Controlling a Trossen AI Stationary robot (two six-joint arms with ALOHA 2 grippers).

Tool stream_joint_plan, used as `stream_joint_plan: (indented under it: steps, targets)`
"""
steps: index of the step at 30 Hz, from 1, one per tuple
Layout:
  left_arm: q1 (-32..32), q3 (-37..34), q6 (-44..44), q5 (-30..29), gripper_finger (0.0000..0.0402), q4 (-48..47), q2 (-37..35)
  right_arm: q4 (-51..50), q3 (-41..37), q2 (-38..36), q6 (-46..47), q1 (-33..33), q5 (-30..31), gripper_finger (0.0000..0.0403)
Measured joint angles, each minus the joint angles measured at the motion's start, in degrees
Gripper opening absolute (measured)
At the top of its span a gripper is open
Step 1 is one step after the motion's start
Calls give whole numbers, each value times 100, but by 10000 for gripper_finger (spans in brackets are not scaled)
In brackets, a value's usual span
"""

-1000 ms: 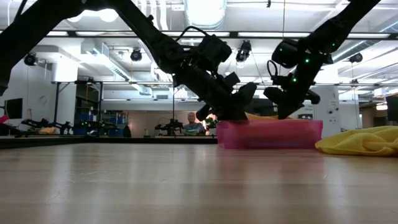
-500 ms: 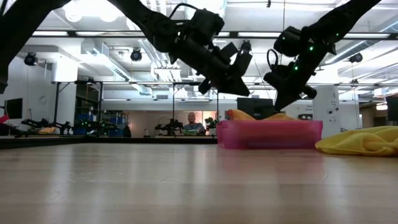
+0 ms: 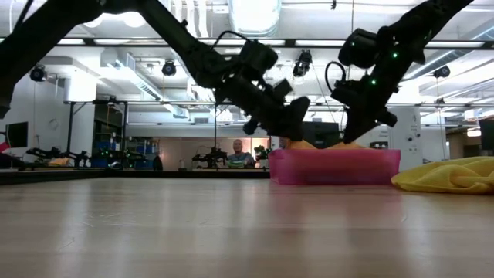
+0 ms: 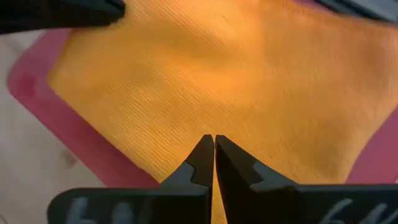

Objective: Fold microfiber towels
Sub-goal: Put the folded orange microfiber cloth into the red bin

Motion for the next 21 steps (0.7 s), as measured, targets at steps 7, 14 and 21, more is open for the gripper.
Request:
stream_joint_plan:
  steps: [7, 14, 21]
  targets:
    - [93, -4, -251, -150, 1, -345, 26, -7, -453, 0, 195, 0, 23, 9]
    - [155, -4, -392, -158, 1, -619, 27, 5, -441, -11, 188, 1, 114, 9]
    - [141, -4, -360, -125, 1, -607, -151, -137, -115, -128, 111, 0, 118, 9]
